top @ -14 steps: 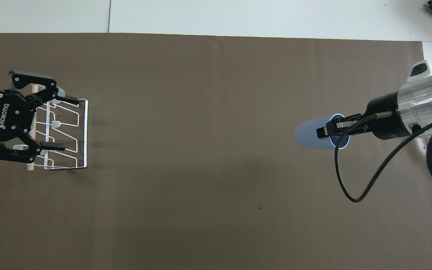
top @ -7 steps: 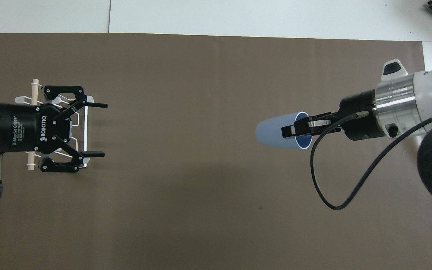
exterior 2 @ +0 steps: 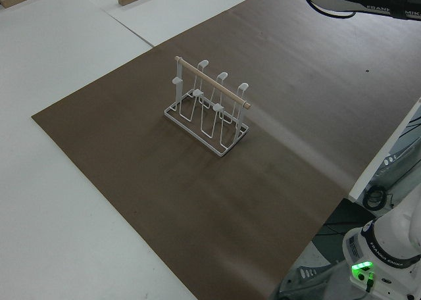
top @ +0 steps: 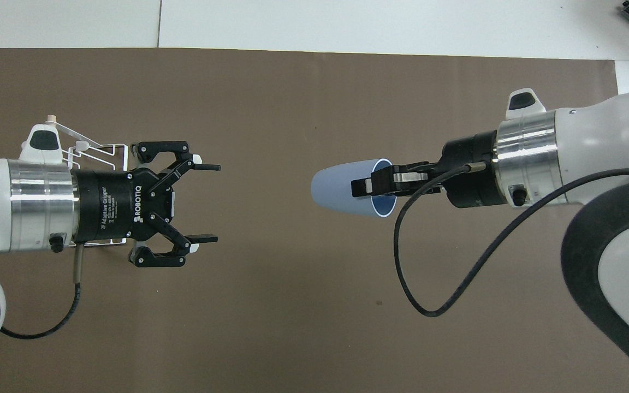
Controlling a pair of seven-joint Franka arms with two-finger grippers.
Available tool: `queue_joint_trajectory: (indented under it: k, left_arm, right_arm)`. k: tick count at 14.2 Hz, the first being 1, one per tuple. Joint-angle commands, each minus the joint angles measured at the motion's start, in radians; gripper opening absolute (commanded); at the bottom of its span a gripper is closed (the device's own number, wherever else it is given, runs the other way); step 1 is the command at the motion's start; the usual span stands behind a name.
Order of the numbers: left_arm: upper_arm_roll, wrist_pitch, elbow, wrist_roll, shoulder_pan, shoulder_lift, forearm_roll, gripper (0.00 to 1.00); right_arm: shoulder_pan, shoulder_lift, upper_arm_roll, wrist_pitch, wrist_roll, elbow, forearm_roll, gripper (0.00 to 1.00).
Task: Hang cup on cup holder
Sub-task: 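Lift the blue cup with the right gripper while the left gripper approaches, then grasp the cup base with the left gripper while the right gripper holds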
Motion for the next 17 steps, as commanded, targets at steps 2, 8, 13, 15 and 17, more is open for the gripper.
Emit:
queue_joint_trajectory:
  k: [2,8,13,15,17]
  left_arm:
    - [0.013,0.154,-0.051,-0.1,-0.106,-0.02,-0.023,1.0]
    - [0.013,0.269,-0.075,-0.15,-0.172,-0.005,-0.032,1.0]
    - [0.014,0.312,-0.074,-0.148,-0.198,0.015,-0.032,1.0]
    - [0.014,0.322,-0.075,-0.148,-0.198,0.018,-0.032,1.0]
    - [0.015,0.323,-0.074,-0.148,-0.198,0.02,-0.032,1.0]
  right_arm:
    - [-0.011,-0.015,0.082,0.104,0.072,-0.014,0.049,0.0]
    - [-0.011,-0.014,0.176,0.253,0.158,-0.028,0.078,0.0]
    - [-0.011,-0.012,0.227,0.331,0.212,-0.029,0.083,0.0]
    - [-0.011,-0.013,0.242,0.368,0.221,-0.035,0.106,0.0]
    - [-0.01,-0.013,0.247,0.375,0.224,-0.038,0.109,0.0]
